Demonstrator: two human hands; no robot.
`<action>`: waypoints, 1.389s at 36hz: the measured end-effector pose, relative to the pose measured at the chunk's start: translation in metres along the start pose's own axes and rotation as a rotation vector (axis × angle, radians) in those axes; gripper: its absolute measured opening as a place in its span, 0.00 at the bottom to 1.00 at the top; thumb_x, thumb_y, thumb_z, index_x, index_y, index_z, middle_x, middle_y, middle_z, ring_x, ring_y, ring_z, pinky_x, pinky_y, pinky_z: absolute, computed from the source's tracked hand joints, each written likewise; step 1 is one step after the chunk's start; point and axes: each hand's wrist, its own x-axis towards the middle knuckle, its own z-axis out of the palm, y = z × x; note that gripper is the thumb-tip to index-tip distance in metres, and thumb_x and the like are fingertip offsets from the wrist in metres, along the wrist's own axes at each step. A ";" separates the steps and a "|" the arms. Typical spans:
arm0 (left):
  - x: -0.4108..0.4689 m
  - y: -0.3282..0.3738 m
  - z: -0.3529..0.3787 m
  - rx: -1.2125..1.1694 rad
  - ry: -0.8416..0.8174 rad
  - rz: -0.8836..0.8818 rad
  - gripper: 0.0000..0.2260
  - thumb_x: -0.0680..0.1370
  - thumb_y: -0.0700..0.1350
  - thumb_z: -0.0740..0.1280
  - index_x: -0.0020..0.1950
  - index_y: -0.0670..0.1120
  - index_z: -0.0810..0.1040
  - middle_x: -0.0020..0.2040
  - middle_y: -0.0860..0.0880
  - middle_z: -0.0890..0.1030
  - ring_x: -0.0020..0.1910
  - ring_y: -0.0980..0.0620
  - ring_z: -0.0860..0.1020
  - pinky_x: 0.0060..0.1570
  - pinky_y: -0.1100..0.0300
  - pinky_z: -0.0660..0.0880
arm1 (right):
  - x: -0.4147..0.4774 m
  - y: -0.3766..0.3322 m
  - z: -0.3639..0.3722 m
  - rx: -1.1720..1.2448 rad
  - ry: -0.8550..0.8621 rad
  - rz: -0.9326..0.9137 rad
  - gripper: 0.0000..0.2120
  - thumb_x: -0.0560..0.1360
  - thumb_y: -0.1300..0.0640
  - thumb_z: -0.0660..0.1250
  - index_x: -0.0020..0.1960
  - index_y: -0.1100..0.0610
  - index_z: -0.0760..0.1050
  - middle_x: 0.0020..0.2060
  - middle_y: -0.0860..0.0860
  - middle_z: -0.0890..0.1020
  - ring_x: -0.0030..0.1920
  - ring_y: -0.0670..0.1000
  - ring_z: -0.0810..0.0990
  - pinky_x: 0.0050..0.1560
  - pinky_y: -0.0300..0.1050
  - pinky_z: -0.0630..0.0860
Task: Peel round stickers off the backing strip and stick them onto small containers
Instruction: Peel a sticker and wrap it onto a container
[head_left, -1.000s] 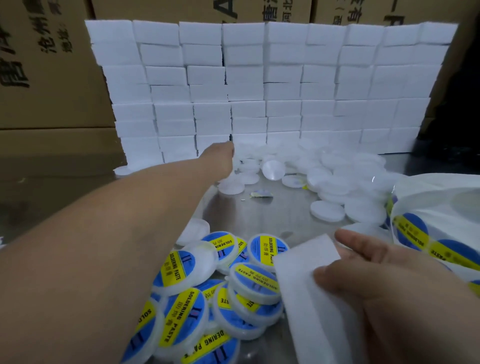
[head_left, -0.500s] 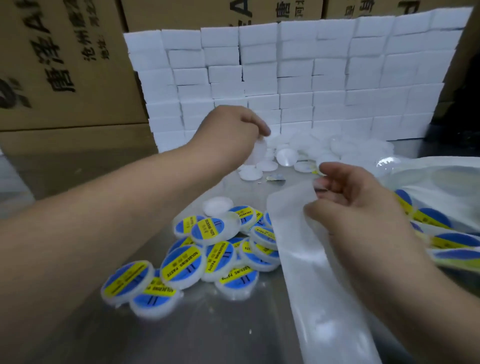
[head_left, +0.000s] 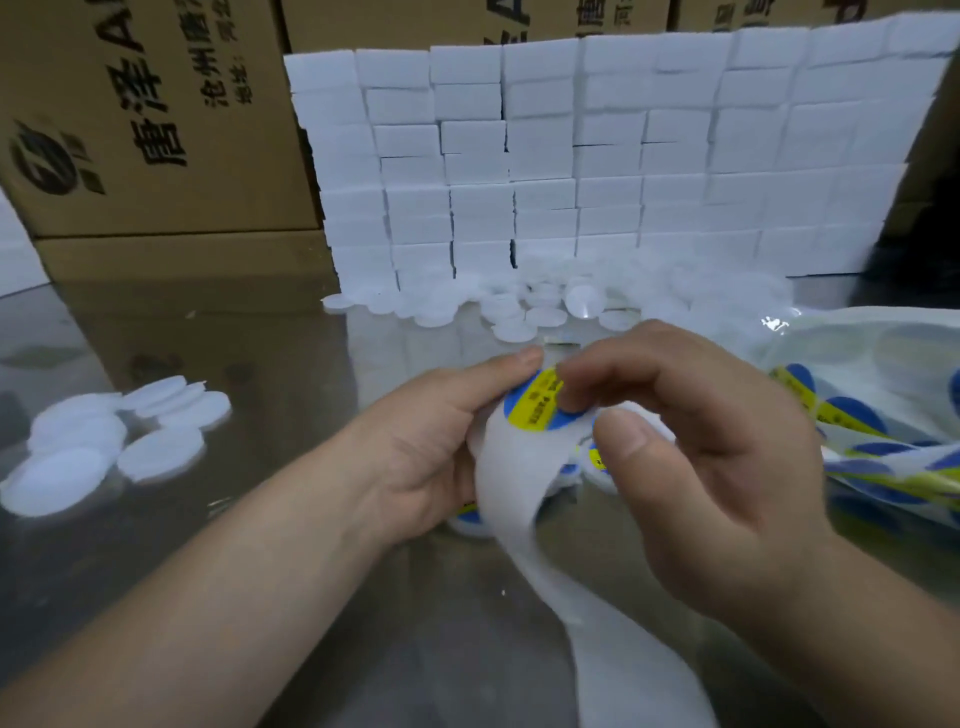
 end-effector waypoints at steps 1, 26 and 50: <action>-0.001 -0.001 -0.003 0.067 0.012 0.027 0.14 0.67 0.51 0.66 0.47 0.45 0.80 0.43 0.46 0.81 0.47 0.47 0.78 0.44 0.59 0.74 | 0.000 0.000 -0.001 -0.005 -0.010 -0.020 0.06 0.71 0.56 0.58 0.46 0.52 0.72 0.36 0.49 0.79 0.38 0.49 0.77 0.39 0.43 0.74; -0.010 -0.011 -0.004 0.443 0.511 0.614 0.17 0.61 0.62 0.65 0.31 0.49 0.80 0.25 0.54 0.78 0.25 0.59 0.72 0.27 0.68 0.69 | 0.002 0.006 0.014 0.079 -0.175 0.663 0.11 0.67 0.47 0.66 0.45 0.52 0.78 0.41 0.46 0.83 0.45 0.46 0.80 0.49 0.52 0.77; -0.015 -0.022 -0.007 1.217 0.566 1.016 0.17 0.72 0.50 0.61 0.53 0.43 0.81 0.47 0.50 0.75 0.46 0.53 0.74 0.47 0.64 0.68 | 0.001 0.014 0.010 -0.113 -0.249 0.505 0.14 0.75 0.59 0.62 0.57 0.47 0.76 0.33 0.34 0.75 0.38 0.35 0.73 0.42 0.24 0.66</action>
